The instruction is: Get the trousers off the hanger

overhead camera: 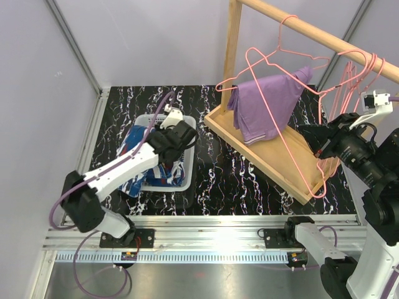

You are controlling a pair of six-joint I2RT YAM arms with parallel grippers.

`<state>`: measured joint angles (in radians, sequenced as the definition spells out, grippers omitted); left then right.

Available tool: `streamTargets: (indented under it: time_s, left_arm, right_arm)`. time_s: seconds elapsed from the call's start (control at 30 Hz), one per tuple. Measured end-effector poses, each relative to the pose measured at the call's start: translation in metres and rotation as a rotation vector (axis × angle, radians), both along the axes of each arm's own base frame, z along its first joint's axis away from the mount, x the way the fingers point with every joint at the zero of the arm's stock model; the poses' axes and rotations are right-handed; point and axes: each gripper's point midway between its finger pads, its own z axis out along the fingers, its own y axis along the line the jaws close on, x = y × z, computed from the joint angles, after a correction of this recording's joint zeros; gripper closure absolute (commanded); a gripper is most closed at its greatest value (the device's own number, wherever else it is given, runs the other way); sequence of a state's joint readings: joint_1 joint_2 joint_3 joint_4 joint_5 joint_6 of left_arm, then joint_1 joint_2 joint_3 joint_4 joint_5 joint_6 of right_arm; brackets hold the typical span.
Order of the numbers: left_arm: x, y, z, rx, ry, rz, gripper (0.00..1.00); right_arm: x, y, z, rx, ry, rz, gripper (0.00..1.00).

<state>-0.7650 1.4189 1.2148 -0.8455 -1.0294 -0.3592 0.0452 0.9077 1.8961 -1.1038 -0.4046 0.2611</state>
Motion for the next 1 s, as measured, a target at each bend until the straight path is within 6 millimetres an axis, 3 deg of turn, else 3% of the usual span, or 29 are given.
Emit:
streamTargets:
  time_s: [0.1, 0.33, 0.47, 0.6, 1.0]
  left_arm:
    - [0.011, -0.014, -0.014, -0.006, 0.042, -0.004, 1.0]
    - [0.053, -0.045, -0.027, -0.054, 0.119, 0.04, 1.0]
    - [0.071, -0.061, -0.055, -0.085, 0.183, 0.065, 1.0]
    - [0.07, -0.07, -0.087, -0.149, 0.262, 0.085, 1.0]
    - [0.074, -0.086, -0.126, -0.499, 0.279, 0.215, 1.0]
  right_arm:
    - [0.0, 0.0, -0.003, 0.0, 0.006, 0.001, 1.0]
    - [-0.001, 0.001, -0.009, 0.003, 0.022, 0.008, 1.0]
    - [-0.002, 0.002, -0.008, 0.005, 0.02, 0.009, 1.0]
    - [-0.004, 0.003, -0.008, 0.009, 0.018, 0.018, 1.0]
    - [-0.008, 0.014, -0.008, 0.023, 0.024, 0.089, 1.0]
